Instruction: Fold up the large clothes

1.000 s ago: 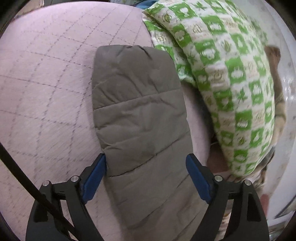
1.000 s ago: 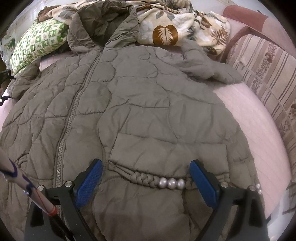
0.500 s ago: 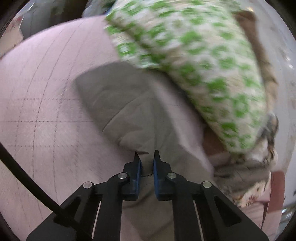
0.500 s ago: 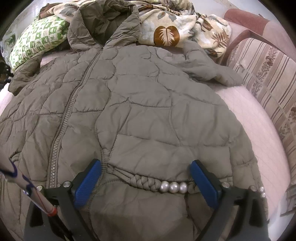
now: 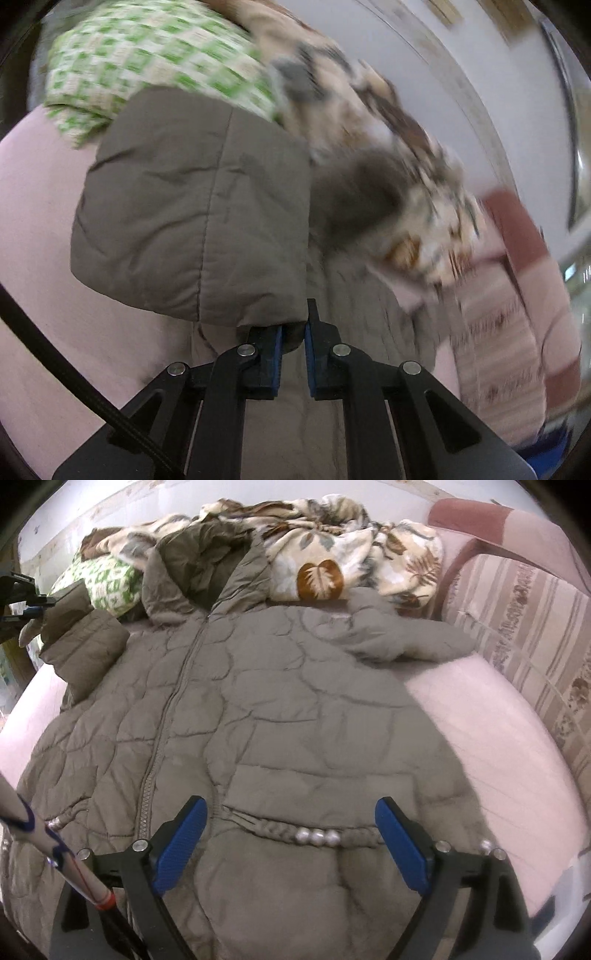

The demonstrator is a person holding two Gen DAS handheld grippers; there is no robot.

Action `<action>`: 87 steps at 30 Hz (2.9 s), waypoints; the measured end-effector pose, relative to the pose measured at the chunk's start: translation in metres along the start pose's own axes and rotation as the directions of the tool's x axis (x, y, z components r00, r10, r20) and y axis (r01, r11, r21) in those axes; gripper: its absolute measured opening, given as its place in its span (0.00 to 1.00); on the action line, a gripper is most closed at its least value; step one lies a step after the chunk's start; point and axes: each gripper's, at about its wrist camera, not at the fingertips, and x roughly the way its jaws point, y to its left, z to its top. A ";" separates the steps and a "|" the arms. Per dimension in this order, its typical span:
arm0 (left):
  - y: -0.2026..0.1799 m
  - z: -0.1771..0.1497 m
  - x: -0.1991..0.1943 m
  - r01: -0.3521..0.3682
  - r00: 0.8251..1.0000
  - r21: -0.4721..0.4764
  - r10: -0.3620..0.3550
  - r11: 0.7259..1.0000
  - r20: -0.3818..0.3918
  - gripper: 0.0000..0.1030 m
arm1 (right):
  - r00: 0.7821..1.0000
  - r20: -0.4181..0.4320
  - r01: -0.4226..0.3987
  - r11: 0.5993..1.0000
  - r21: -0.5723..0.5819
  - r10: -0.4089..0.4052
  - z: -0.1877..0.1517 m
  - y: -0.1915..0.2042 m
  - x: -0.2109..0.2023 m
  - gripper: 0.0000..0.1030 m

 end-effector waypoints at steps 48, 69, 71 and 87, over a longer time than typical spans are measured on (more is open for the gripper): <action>0.128 -0.159 -0.035 -0.454 0.891 -0.080 0.453 0.887 -0.026 0.65 | 0.951 0.285 0.299 0.584 -0.755 -0.119 0.155 0.319 0.101 0.49; 0.111 -0.157 -0.022 -0.454 0.891 -0.017 0.454 0.891 -0.002 0.65 | 0.999 -0.021 0.030 0.998 0.057 -0.029 0.175 0.055 0.080 0.51; 0.110 -0.158 -0.021 -0.461 0.887 -0.007 0.461 0.887 0.001 0.65 | 1.000 -0.017 -0.006 1.000 0.018 0.007 0.179 0.075 0.083 0.56; 0.109 -0.160 -0.013 -0.478 0.878 0.025 0.478 0.878 -0.022 0.65 | 0.988 -0.142 0.059 0.998 -0.031 -0.063 0.146 0.101 0.188 0.74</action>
